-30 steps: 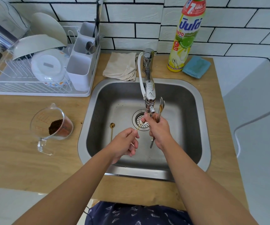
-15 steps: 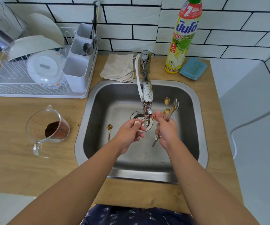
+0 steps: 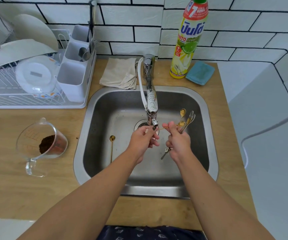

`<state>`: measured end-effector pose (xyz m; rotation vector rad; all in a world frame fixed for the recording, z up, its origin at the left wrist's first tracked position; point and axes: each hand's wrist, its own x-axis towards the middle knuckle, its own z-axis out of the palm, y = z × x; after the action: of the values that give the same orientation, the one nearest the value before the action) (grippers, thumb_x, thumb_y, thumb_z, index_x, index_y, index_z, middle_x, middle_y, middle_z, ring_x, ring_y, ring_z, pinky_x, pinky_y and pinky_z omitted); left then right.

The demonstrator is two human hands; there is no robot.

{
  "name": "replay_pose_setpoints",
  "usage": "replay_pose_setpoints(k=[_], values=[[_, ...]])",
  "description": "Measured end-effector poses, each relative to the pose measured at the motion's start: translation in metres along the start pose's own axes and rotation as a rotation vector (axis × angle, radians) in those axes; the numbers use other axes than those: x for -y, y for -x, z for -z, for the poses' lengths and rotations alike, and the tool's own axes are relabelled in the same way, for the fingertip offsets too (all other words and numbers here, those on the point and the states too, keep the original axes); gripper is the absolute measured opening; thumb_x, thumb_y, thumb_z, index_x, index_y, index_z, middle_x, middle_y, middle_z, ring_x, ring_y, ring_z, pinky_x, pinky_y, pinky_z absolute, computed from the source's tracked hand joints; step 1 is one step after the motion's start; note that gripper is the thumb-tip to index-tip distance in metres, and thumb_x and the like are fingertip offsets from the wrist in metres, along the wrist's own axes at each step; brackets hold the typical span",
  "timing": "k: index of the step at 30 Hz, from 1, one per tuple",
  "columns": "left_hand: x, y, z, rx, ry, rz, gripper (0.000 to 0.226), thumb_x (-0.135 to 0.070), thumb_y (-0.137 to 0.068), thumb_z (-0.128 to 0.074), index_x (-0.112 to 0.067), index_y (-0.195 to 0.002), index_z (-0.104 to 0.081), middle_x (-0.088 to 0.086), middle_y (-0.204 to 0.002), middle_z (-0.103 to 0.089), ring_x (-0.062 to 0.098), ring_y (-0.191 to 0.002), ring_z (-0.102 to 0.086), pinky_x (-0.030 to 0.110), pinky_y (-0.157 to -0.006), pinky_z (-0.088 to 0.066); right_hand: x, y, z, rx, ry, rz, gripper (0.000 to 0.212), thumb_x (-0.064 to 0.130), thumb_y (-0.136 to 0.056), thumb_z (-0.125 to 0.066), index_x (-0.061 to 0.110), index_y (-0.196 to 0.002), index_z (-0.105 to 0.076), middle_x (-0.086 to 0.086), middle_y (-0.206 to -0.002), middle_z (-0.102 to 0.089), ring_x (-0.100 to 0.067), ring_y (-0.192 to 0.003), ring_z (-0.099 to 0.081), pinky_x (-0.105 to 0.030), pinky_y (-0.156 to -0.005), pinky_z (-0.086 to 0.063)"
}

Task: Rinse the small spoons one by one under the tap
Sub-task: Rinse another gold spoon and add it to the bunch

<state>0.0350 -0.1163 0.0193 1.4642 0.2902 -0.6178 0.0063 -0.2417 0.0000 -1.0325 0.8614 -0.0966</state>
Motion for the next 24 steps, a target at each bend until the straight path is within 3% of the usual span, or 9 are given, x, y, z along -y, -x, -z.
replay_pose_setpoints(k=[3, 7, 10, 13, 16, 21, 24], values=[[-0.003, -0.006, 0.004, -0.107, 0.056, 0.073, 0.021, -0.022, -0.101, -0.058, -0.007, -0.09, -0.066, 0.0, -0.054, -0.059, 0.011, -0.043, -0.051, 0.025, -0.05, -0.042, -0.007, 0.004, -0.007, 0.023, -0.009, -0.012, 0.03, 0.027, -0.101, -0.066, 0.018, -0.075, -0.075, -0.009, -0.087, -0.076, -0.005, -0.039, -0.023, -0.02, -0.038, -0.022], [-0.003, -0.001, 0.001, 0.057, 0.162, 0.032, 0.018, -0.019, -0.107, -0.046, -0.007, -0.109, -0.06, -0.001, -0.068, -0.064, 0.01, -0.056, -0.059, 0.023, -0.058, -0.048, -0.001, 0.001, -0.007, -0.038, -0.026, 0.014, 0.022, 0.031, -0.099, -0.069, 0.016, -0.083, -0.068, -0.002, -0.093, -0.081, -0.005, -0.037, -0.025, -0.02, -0.038, -0.024], [0.004, 0.004, 0.007, 0.082, -0.122, -0.099, 0.02, -0.024, -0.107, -0.045, -0.01, -0.107, -0.06, 0.0, -0.077, -0.063, 0.01, -0.063, -0.064, 0.024, -0.065, -0.053, 0.006, -0.001, -0.005, -0.071, 0.028, 0.029, 0.026, 0.035, -0.097, -0.071, 0.019, -0.078, -0.072, 0.001, -0.095, -0.081, -0.006, -0.04, -0.026, -0.021, -0.039, -0.027], [0.007, 0.004, 0.011, -0.02, -0.315, -0.114, 0.038, -0.035, -0.107, -0.042, -0.012, -0.085, -0.064, -0.004, -0.059, -0.059, 0.009, -0.048, -0.053, 0.022, -0.05, -0.045, 0.007, 0.001, -0.013, -0.085, 0.064, 0.02, 0.035, 0.037, -0.095, -0.074, 0.025, -0.061, -0.077, 0.001, -0.092, -0.082, -0.007, -0.041, -0.026, -0.022, -0.041, -0.027], [0.006, 0.001, 0.012, -0.039, -0.183, -0.017, 0.046, -0.042, -0.105, -0.043, -0.012, -0.075, -0.061, -0.006, -0.05, -0.05, 0.007, -0.042, -0.04, 0.022, -0.043, -0.033, 0.006, 0.003, -0.018, -0.083, 0.039, 0.01, 0.036, 0.037, -0.093, -0.076, 0.023, -0.059, -0.073, -0.001, -0.091, -0.082, -0.008, -0.041, -0.026, -0.023, -0.041, -0.026], [0.008, 0.003, 0.013, 0.168, -0.033, 0.021, 0.027, -0.025, -0.108, -0.043, -0.008, -0.106, -0.064, -0.003, -0.067, -0.057, 0.008, -0.05, -0.047, 0.022, -0.053, -0.045, 0.011, 0.002, -0.012, -0.097, 0.05, 0.007, 0.024, 0.034, -0.095, -0.075, 0.022, -0.076, -0.066, 0.002, -0.091, -0.082, -0.008, -0.042, -0.023, -0.024, -0.043, -0.027], [0.005, 0.003, 0.01, 0.027, -0.06, 0.063, 0.035, -0.034, -0.105, -0.048, -0.01, -0.087, -0.066, -0.001, -0.058, -0.051, 0.011, -0.043, -0.042, 0.023, -0.046, -0.04, 0.01, 0.005, -0.014, -0.072, 0.055, 0.012, 0.035, 0.034, -0.095, -0.074, 0.025, -0.061, -0.075, 0.001, -0.091, -0.082, -0.005, -0.039, -0.029, -0.023, -0.043, -0.027]])
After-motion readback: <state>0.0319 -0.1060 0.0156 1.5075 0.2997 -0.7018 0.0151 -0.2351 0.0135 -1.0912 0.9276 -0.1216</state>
